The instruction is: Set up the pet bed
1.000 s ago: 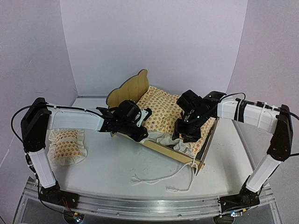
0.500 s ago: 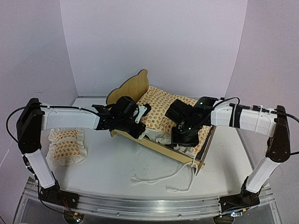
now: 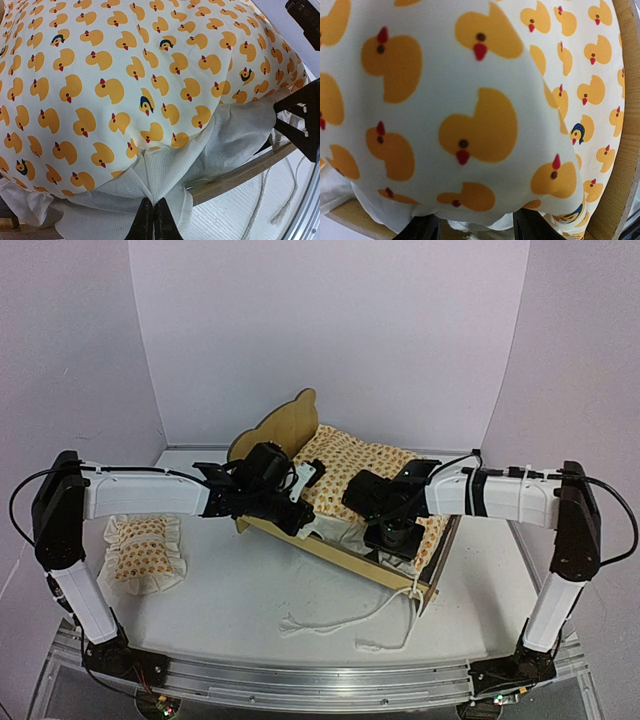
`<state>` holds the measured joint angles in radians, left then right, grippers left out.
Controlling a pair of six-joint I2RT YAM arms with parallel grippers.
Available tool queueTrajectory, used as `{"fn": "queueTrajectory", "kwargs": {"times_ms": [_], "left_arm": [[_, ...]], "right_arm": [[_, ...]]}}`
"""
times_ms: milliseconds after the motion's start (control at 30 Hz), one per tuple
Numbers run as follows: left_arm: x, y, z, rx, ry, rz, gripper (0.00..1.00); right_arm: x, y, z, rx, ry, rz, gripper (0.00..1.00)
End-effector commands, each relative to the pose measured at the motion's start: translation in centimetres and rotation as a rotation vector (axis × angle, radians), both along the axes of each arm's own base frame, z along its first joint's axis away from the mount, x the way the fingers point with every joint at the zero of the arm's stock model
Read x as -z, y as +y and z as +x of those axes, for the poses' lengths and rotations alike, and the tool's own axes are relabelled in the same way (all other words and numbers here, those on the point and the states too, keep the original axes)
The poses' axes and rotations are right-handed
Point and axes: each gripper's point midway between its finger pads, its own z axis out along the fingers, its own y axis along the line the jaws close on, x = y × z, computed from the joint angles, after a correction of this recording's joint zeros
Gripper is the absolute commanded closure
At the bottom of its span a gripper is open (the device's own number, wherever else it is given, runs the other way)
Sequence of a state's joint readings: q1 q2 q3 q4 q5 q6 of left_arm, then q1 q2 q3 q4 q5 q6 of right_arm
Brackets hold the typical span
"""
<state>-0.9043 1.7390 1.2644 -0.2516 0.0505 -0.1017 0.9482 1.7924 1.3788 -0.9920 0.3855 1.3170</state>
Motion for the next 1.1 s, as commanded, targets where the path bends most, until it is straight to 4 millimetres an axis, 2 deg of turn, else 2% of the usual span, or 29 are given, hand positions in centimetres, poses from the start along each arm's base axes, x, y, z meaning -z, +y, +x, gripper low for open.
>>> {"fn": "queueTrajectory", "kwargs": {"times_ms": [0, 133, 233, 333, 433, 533, 667, 933, 1067], "left_arm": [[-5.6, -1.1, 0.2, 0.027, -0.087, -0.121, 1.00], [-5.8, -1.0, 0.1, 0.026, -0.091, -0.122, 1.00], [-5.8, -0.9, 0.1, 0.024, -0.094, -0.122, 1.00], [-5.8, -0.8, 0.1, 0.021, -0.096, -0.121, 1.00], [-6.2, -0.6, 0.3, 0.009, -0.107, -0.122, 1.00], [-6.4, -0.3, 0.3, 0.001, -0.114, -0.121, 1.00], [-6.3, -0.3, 0.1, 0.006, -0.105, -0.120, 1.00], [-4.5, 0.3, -1.3, 0.043, -0.035, -0.062, 1.00], [-2.3, 1.5, -2.4, 0.048, 0.013, -0.023, 1.00]], "right_arm": [[-0.3, -1.0, 1.0, 0.092, -0.070, -0.071, 0.54], [0.4, -1.1, 0.8, 0.030, -0.028, -0.157, 0.63], [1.1, -1.2, 0.3, 0.002, 0.000, -0.201, 0.62], [0.5, -1.5, 0.4, -0.049, -0.013, -0.232, 0.79], [-1.6, -0.9, 0.4, -0.188, -0.004, -0.238, 0.99], [-3.4, -1.5, -1.1, -0.294, 0.017, -0.195, 1.00], [-4.3, -0.8, -3.9, -0.492, 0.081, -0.079, 1.00], [-3.6, -0.2, -9.6, -0.813, 0.260, 0.126, 1.00], [-3.0, 0.0, -11.1, -0.926, 0.338, 0.184, 1.00]]}}
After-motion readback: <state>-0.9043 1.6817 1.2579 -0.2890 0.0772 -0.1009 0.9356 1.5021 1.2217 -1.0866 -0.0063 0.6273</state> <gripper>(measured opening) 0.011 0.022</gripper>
